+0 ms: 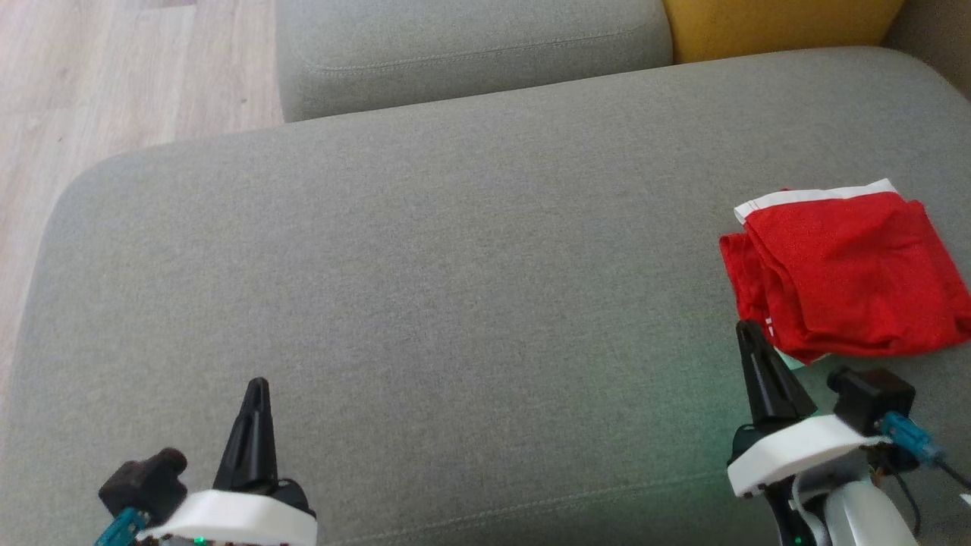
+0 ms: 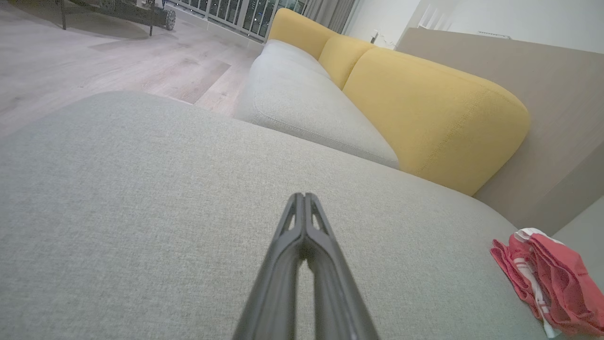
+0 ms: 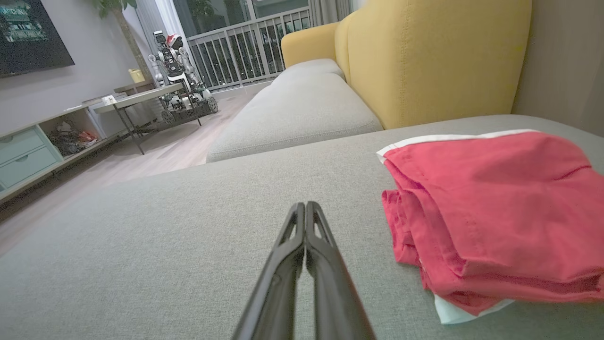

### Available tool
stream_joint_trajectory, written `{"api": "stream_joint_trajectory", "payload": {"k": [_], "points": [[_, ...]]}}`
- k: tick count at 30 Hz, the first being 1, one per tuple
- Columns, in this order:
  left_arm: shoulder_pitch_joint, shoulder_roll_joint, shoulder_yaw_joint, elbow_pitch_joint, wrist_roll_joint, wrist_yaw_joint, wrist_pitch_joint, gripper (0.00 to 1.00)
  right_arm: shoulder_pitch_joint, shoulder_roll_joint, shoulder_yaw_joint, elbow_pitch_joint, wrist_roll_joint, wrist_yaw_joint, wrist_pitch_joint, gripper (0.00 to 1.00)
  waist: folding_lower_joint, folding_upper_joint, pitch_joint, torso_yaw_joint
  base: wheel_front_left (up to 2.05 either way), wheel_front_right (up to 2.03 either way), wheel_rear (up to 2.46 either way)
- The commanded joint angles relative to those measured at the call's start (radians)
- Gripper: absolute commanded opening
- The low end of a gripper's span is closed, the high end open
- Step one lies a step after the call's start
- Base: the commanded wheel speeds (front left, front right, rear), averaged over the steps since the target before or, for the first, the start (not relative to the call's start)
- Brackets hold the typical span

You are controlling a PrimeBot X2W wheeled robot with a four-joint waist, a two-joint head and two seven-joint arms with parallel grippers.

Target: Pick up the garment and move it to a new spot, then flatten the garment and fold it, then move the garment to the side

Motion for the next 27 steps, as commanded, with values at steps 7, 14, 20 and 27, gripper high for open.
{"api": "stream_joint_trajectory", "payload": {"k": [7,14,20,27], "points": [[-0.057,0.011,0.017,-0.015,-0.093,-0.014,0.020,0.00,-0.047,0.000,-0.014,-0.037,0.106,0.000,0.028,0.00,0.0001,0.0000,0.001,0.004,0.00,0.00,0.00],[-0.070,0.015,0.025,-0.003,-0.167,-0.020,0.037,0.00,-0.048,0.000,-0.020,-0.037,0.190,0.000,0.047,0.00,0.0001,0.0000,0.002,0.007,0.00,0.00,0.00],[-0.079,0.017,0.032,0.006,-0.220,-0.025,0.049,0.00,-0.048,0.000,-0.025,-0.037,0.249,0.000,0.061,0.00,0.0001,0.0000,0.002,0.010,0.00,0.00,0.00],[-0.093,0.020,0.043,0.016,-0.303,-0.032,0.070,0.00,-0.049,0.000,-0.032,-0.037,0.344,0.000,0.084,0.00,0.0001,0.0000,0.003,0.014,0.00,0.00,0.00]]}}
